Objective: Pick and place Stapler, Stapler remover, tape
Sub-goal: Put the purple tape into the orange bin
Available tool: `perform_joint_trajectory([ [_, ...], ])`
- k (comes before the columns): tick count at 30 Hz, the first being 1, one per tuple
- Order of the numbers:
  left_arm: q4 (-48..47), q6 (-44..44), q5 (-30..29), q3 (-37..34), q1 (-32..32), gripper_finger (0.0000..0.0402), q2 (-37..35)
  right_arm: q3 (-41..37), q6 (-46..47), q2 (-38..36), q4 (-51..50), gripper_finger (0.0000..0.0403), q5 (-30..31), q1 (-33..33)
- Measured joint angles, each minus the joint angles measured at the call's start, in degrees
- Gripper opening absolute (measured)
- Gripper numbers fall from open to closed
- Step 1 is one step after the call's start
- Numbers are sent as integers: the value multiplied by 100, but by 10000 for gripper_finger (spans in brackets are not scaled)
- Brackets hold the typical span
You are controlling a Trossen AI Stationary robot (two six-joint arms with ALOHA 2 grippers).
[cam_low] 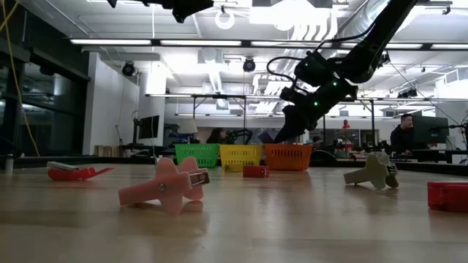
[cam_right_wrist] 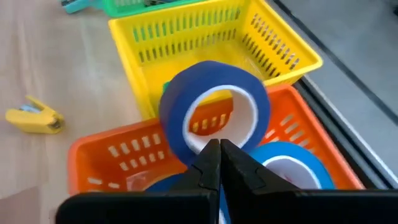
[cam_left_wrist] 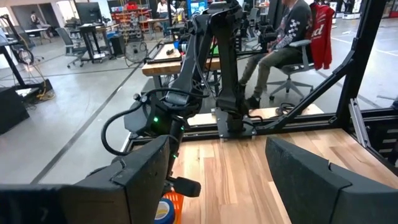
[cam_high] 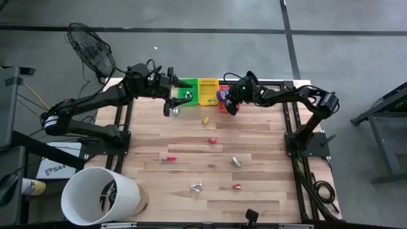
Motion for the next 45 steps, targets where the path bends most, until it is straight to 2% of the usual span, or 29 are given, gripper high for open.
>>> perform_joint_trajectory([
  [25,-2,46,-50,0,0,264,0,-4,213,224,72,0,-23,0],
  [35,-15,44,-46,0,0,264,0,-6,275,-352,-128,0,237,2],
  [41,-99,46,-44,0,0,264,0,-4,171,-434,294,0,-519,6],
  [45,-132,44,-42,0,0,264,0,-4,175,-313,317,0,-539,28],
])
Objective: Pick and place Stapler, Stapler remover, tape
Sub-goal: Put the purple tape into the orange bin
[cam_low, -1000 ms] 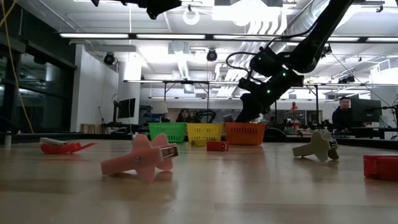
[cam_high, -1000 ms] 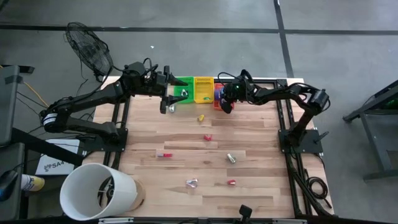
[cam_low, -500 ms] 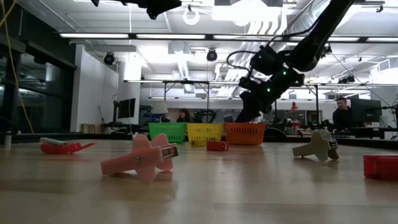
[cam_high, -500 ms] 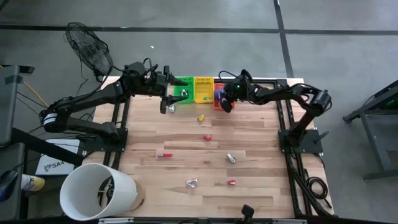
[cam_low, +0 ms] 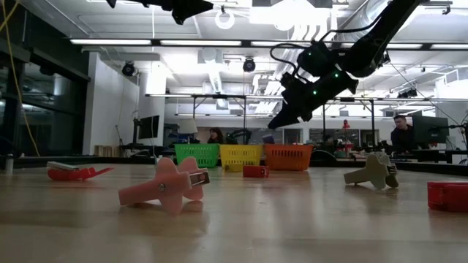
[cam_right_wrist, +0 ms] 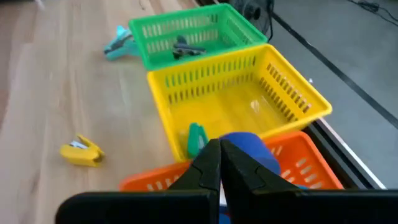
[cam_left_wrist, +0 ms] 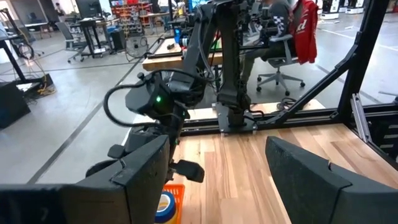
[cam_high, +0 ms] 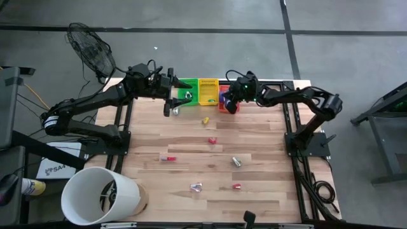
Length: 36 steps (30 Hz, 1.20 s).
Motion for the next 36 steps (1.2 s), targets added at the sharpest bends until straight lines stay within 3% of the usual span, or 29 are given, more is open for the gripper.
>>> perform_joint_trajectory([
  [22,6,0,9,0,0,264,-2,0,379,351,469,0,57,83],
  [36,6,-44,10,0,-1,264,-2,-2,817,470,-162,0,380,85],
])
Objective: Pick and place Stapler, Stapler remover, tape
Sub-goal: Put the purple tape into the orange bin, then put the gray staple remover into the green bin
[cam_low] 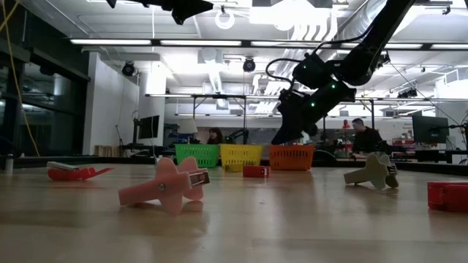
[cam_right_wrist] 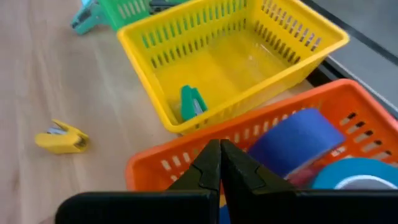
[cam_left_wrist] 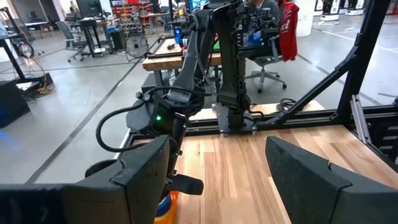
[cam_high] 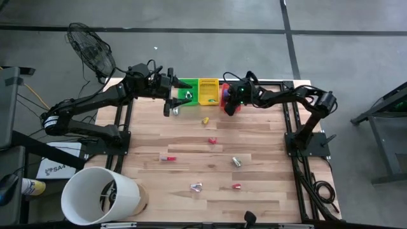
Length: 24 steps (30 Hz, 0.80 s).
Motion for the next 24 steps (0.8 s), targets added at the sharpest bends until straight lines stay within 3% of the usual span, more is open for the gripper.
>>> perform_joint_trajectory([
  [13,-64,118,50,0,0,264,0,0,96,-960,7,0,-74,205],
  [20,-353,307,54,-2,1,264,0,2,-350,-1211,-325,2,-112,764],
  [24,-414,341,59,-2,1,264,0,2,-139,-1211,-791,14,-89,1104],
])
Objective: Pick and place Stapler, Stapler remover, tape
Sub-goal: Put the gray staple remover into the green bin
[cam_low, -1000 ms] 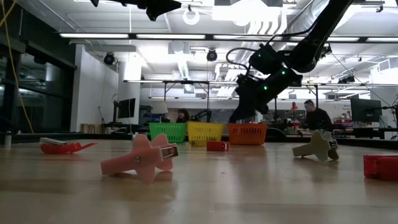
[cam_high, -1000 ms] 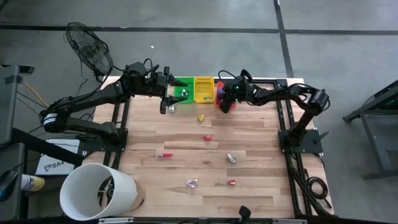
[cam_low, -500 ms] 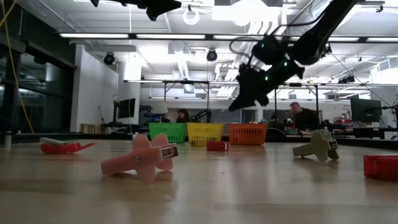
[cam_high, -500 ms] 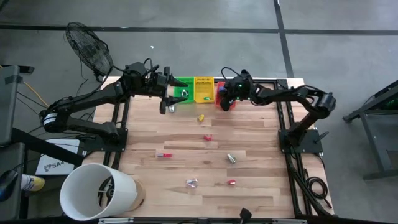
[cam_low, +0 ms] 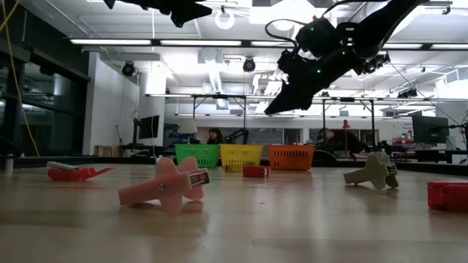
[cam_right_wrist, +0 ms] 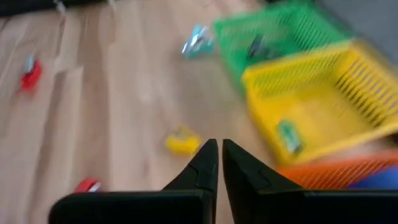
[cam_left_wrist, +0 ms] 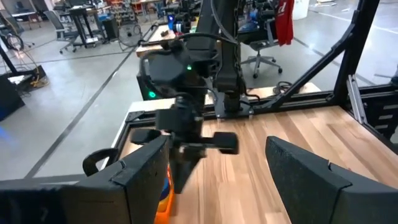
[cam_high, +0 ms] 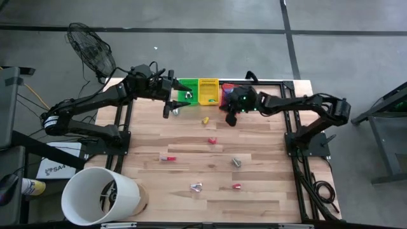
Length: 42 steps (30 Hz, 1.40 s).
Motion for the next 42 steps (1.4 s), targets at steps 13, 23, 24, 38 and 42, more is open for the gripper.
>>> perform_joint_trajectory([
  [13,-371,300,293,0,-2,264,0,-2,2990,-895,-2196,108,-25,867],
  [23,-492,649,684,0,0,264,0,-2,4622,-1045,-2632,197,-264,1629],
  [24,-566,692,729,0,0,264,0,-2,4771,-1045,-2688,204,-266,1726],
  [38,-1133,911,914,0,-2,264,0,-2,6261,-1040,-3080,220,-212,2740],
  [42,-1133,910,1073,0,-2,264,0,-2,6090,-1040,-2426,220,141,2928],
])
